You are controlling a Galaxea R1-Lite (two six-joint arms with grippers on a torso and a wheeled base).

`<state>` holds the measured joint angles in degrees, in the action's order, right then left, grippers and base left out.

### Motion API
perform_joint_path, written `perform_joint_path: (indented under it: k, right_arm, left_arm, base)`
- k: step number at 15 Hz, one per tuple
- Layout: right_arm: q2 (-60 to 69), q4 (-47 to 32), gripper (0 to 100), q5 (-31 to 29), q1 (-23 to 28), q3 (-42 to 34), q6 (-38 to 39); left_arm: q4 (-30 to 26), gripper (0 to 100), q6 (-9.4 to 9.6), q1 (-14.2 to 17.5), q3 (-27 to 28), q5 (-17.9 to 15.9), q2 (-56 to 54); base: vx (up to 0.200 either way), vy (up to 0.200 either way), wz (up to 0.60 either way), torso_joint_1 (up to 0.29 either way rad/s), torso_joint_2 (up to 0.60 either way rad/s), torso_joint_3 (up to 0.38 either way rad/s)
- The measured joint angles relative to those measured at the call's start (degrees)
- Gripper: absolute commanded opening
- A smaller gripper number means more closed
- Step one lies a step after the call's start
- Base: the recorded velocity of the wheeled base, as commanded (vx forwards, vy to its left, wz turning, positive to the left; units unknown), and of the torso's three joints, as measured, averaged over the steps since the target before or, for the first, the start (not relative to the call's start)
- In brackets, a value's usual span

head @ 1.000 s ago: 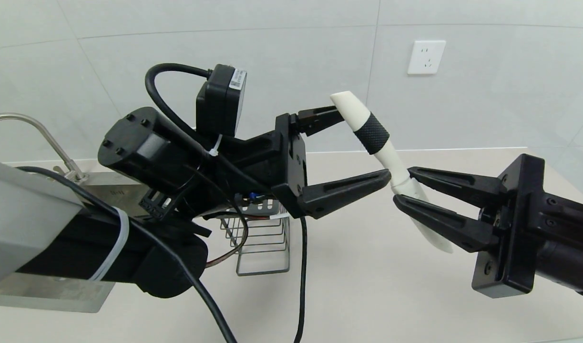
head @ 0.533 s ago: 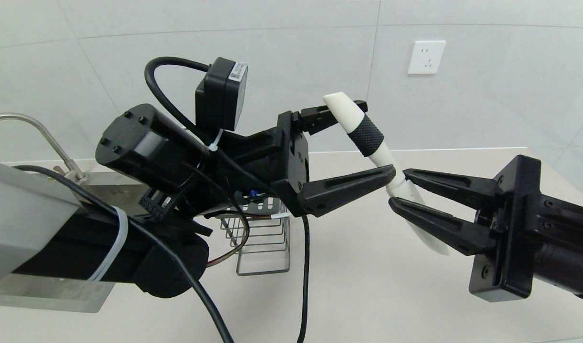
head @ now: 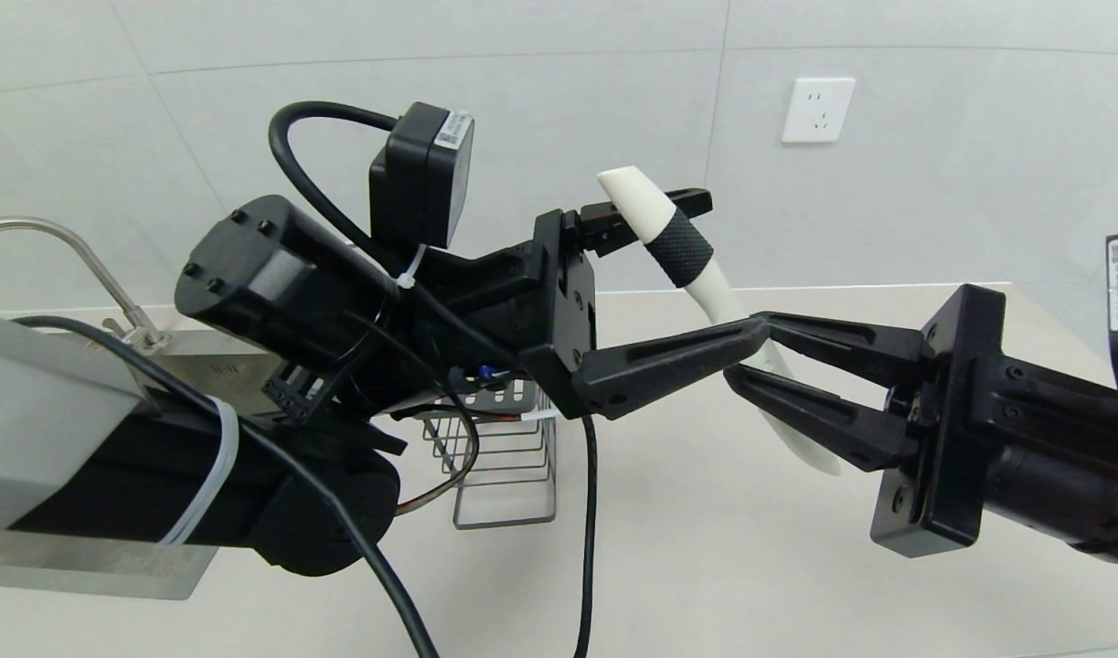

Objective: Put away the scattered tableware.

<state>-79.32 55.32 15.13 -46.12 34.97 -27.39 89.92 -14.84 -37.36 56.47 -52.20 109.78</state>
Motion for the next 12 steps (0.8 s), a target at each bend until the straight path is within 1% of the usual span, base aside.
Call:
perform_joint_path:
  k: [6,7,12]
  right_arm:
    - [-1.7,0.1,0,0.0,0.0,1.1,0.0]
    - [-1.8,0.1,0,0.0,0.0,1.1,0.0]
    - [-2.0,0.2,0,-0.1,0.0,1.4,0.0]
  left_arm:
    - [0.0,100,-0.73,0.1,-0.2,0.0,-0.9]
    - [0.0,0,-0.73,0.1,-0.3,0.0,-1.0]
    - [0.0,0,-0.73,0.0,-1.0,0.0,-1.1]
  base:
    - [0.000,0.000,0.00,0.000,0.00,0.000]
    - [0.000,0.000,0.00,0.000,0.00,0.000]
    - [0.000,0.000,0.00,0.000,0.00,0.000]
